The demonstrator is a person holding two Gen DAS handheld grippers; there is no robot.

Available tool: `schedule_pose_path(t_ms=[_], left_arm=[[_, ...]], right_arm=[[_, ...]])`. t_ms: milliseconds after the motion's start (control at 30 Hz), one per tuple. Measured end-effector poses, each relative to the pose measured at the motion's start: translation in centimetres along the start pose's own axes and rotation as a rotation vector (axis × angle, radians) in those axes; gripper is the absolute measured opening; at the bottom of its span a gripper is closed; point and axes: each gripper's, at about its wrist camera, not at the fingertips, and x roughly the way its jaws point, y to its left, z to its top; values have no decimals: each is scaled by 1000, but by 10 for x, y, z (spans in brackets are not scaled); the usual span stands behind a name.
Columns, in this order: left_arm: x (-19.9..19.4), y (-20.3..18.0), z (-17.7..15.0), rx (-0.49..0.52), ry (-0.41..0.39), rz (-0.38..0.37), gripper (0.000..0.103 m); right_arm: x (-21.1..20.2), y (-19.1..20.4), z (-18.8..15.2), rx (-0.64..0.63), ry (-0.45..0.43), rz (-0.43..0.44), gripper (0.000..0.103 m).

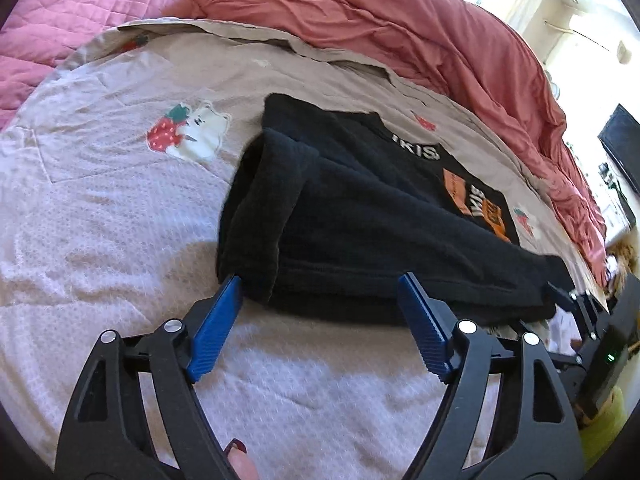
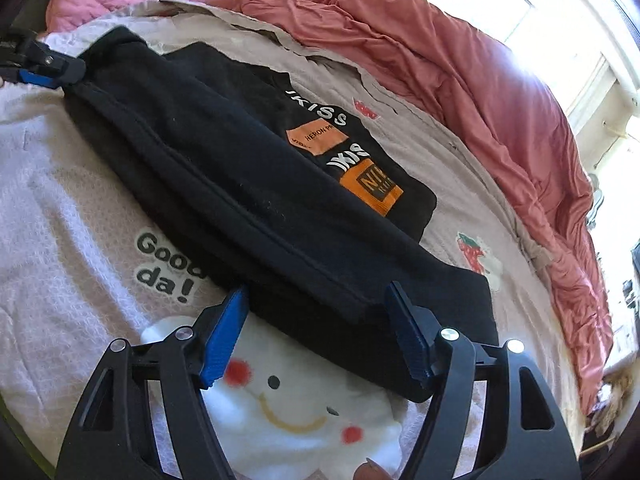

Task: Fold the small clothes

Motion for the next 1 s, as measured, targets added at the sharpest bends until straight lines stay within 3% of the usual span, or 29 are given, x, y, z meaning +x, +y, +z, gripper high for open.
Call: schedule_pose_path(t_ms=[133,167,233,300,433,600,833,1000], left_arm=[[2,6,13,8,-26,51,9],[4,9,16,1,-21,44,4],[5,14,23,-22,-11,11,3],[4,13,29,-18,-21,7,2],[6,8,39,-22,-31,-14,2],[10,5,60,-29,-45,-48,1],[34,14,110,-29,-52,2,1],[57,25,133,-50,-47,41,2]], right_arm=[[-13,-13,6,76,-46,87,27],[-14,-16,7,86,-49,92,23],[-10,-24,11,125,-47,113,13],[-4,-35,13,179,-41,142,10],[6,-47,18,253,-28,178,7],[14,-61,35,285,-55,156,6],[46,-97,73,390,-35,127,6],[86,-105,97,398,35,80,6]])
